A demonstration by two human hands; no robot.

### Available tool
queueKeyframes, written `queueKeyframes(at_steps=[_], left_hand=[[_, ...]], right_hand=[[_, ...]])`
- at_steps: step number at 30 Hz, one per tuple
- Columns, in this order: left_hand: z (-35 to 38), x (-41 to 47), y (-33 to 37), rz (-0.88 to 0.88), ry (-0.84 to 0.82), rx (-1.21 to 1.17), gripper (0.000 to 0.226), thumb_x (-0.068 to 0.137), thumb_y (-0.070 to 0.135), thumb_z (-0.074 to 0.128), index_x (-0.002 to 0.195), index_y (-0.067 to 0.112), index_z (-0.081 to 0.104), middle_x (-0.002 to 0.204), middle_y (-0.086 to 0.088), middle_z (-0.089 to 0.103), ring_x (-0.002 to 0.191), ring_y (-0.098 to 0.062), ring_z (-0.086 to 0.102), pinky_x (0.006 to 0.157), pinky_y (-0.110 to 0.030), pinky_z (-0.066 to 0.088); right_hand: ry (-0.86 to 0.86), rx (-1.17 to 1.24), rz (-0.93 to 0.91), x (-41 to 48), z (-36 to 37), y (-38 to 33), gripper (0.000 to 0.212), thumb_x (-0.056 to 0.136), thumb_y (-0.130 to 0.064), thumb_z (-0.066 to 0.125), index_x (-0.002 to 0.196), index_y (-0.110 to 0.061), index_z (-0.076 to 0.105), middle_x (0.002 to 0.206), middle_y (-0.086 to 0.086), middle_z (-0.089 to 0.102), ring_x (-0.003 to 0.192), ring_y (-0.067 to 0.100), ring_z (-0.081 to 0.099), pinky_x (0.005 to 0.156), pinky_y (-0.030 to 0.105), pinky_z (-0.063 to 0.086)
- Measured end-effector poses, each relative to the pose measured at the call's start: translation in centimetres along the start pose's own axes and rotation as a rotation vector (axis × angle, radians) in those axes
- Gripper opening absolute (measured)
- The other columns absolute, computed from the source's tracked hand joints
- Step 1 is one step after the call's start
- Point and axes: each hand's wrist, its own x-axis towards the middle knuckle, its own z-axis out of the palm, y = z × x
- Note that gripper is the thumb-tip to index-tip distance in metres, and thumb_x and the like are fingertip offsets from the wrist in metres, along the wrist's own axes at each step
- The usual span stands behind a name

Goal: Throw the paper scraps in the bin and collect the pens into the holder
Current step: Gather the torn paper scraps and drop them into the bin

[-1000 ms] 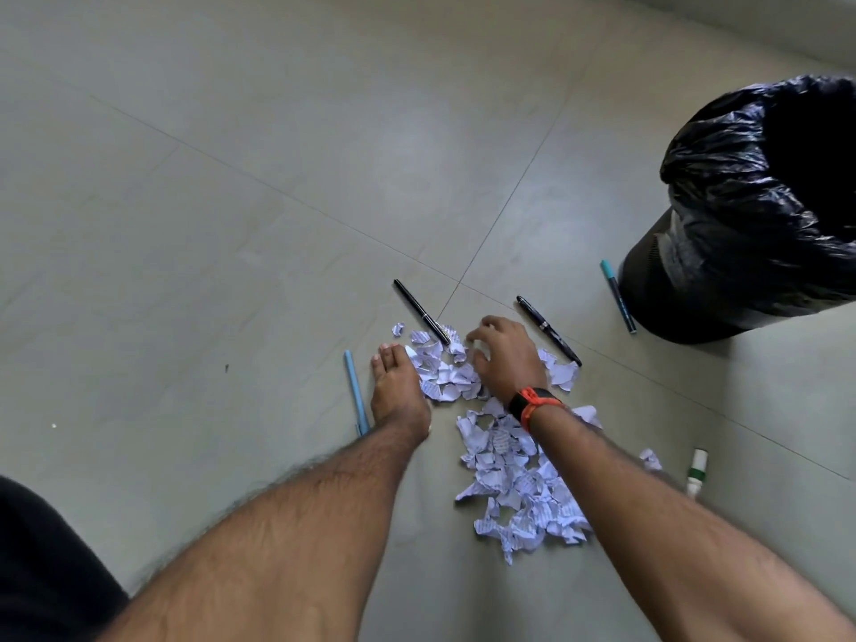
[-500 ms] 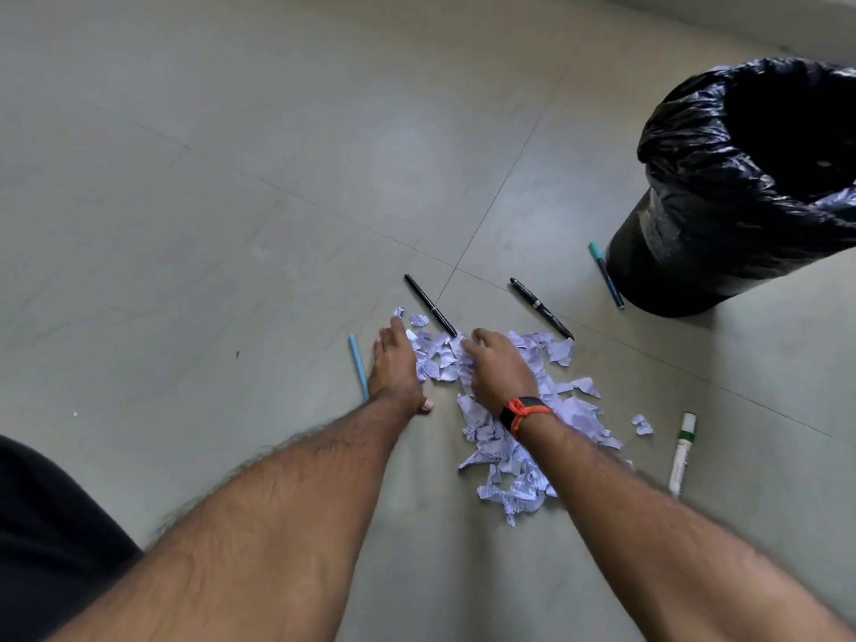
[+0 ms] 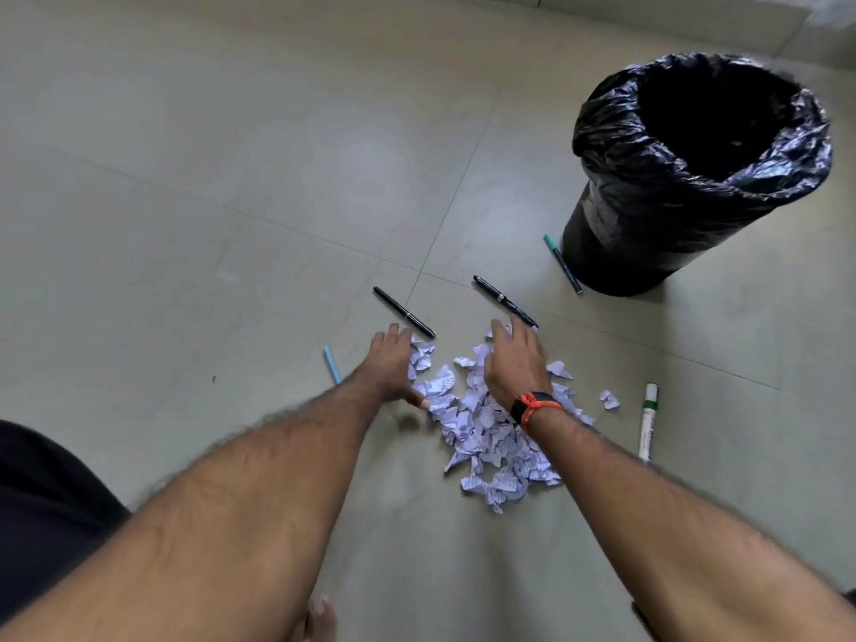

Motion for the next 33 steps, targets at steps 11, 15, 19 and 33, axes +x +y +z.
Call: queueKeyframes(at_steps=[11, 15, 19, 33], left_hand=[[1.8, -1.3, 1.7, -0.007, 0.211, -0.226, 0.055, 0.092, 0.044, 0.056, 0.14, 0.02, 0.041, 0.129, -0.011, 0.058, 0.121, -0.029, 0.051, 0.093, -0.037, 0.044], [2.9, -2.5, 2.6, -0.008, 0.235, -0.241, 0.038, 0.098, 0.029, 0.048, 0.134, 0.016, 0.046, 0.131, -0.009, 0.057, 0.124, -0.029, 0.047, 0.096, -0.037, 0.041], [3.7, -3.2, 4.4, 0.082, 0.178, -0.144, 0.037, 0.1, 0.029, 0.045, 0.135, 0.018, 0.044, 0.132, -0.005, 0.055, 0.125, -0.027, 0.043, 0.094, -0.04, 0.043], [4.5, -2.4, 5.7, -0.075, 0.181, -0.023, 0.048, 0.101, 0.045, 0.033, 0.142, 0.02, 0.031, 0.14, -0.01, 0.035, 0.125, -0.031, 0.034, 0.094, -0.051, 0.045]], right_hand=[[0.135, -0.033, 0.083, -1.8, 0.4, 2.4, 0.071, 0.083, 0.0, 0.04, 0.149, -0.025, 0.03, 0.148, 0.019, 0.034, 0.128, 0.034, 0.038, 0.102, 0.044, 0.04], [0.009, -0.019, 0.1, -1.4, 0.6, 2.8, 0.058, 0.09, -0.001, 0.036, 0.145, -0.018, 0.037, 0.147, 0.019, 0.035, 0.131, 0.035, 0.035, 0.104, 0.045, 0.038], [0.037, 0.02, 0.045, -3.7, 1.2, 2.6, 0.06, 0.086, 0.005, 0.038, 0.14, -0.021, 0.043, 0.138, 0.014, 0.048, 0.123, 0.031, 0.044, 0.099, 0.042, 0.045], [0.137, 0.138, 0.491, -5.6, 2.8, 5.4, 0.042, 0.095, -0.032, 0.045, 0.135, -0.022, 0.046, 0.137, 0.017, 0.039, 0.123, 0.036, 0.038, 0.101, 0.046, 0.036]])
